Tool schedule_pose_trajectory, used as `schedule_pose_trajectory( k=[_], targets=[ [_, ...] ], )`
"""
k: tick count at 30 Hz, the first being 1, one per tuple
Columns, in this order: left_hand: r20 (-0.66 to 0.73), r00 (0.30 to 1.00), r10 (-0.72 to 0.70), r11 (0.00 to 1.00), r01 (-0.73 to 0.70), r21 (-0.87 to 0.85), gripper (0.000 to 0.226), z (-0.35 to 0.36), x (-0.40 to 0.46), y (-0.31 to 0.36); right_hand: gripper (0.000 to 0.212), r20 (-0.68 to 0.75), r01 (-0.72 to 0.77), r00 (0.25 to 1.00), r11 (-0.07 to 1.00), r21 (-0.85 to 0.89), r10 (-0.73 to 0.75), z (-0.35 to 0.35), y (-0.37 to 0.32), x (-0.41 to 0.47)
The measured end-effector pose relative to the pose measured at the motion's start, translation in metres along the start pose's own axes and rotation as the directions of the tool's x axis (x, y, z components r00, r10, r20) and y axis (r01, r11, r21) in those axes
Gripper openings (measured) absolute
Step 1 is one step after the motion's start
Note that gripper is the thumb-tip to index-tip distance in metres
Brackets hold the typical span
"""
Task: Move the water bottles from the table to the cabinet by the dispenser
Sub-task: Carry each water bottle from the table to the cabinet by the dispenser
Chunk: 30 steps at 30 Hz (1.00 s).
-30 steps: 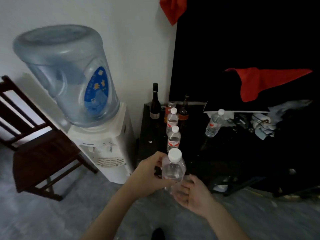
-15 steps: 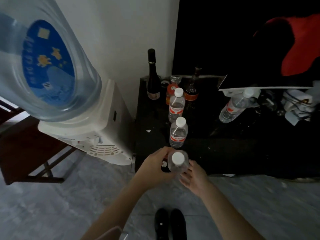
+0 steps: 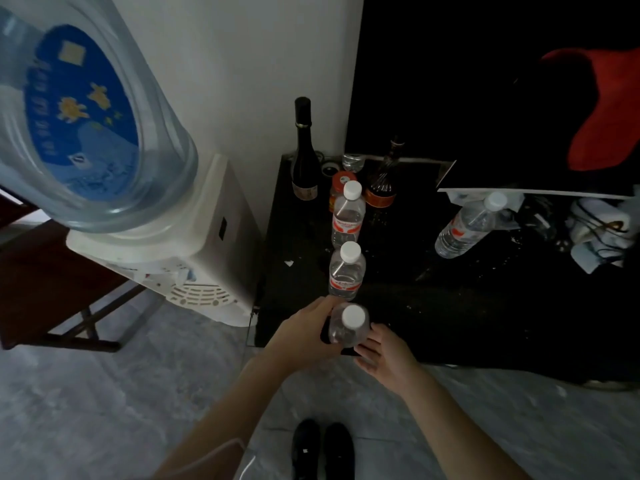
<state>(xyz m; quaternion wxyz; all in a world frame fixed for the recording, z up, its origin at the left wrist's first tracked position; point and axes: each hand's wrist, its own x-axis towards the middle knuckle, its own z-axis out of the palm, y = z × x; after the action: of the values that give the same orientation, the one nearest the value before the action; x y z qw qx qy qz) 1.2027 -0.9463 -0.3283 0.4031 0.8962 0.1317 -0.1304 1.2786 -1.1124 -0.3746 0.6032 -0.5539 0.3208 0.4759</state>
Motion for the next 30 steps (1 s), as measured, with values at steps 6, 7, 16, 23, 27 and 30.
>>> schedule_pose_trajectory(
  k=[6,7,16,23,27,30],
  targets=[
    [0.067,0.995,-0.079,0.981,0.065,0.181,0.09,-0.012,-0.012,0.008,0.039,0.001,0.064,0.998,0.991,-0.117,-0.065,-0.012,-0.03,-0.027],
    [0.072,0.993,-0.094,0.963,0.073,0.258,0.093,-0.019,-0.016,0.007,0.04,0.007,0.071,0.997,0.985,-0.159,-0.071,-0.013,-0.037,-0.034],
    [-0.448,0.894,0.007,0.798,0.265,0.541,0.085,-0.119,-0.057,0.067,0.054,0.159,0.494,0.799,0.483,-0.723,-0.579,0.025,-0.123,-0.154],
    [-0.731,0.682,0.033,0.726,0.486,0.487,0.097,-0.158,-0.104,0.095,0.075,0.621,0.434,0.308,-0.474,-0.766,-0.721,0.108,-0.114,-0.228],
    [-0.785,0.619,0.033,0.704,0.543,0.458,0.087,-0.177,-0.153,0.088,0.079,0.766,0.389,0.243,-0.663,-0.639,-0.596,0.155,-0.082,-0.251],
    [-0.833,0.552,-0.021,0.69,0.612,0.388,0.089,-0.184,-0.201,0.069,0.08,0.838,0.379,0.214,-0.748,-0.544,-0.501,0.187,-0.051,-0.265]
  ],
)
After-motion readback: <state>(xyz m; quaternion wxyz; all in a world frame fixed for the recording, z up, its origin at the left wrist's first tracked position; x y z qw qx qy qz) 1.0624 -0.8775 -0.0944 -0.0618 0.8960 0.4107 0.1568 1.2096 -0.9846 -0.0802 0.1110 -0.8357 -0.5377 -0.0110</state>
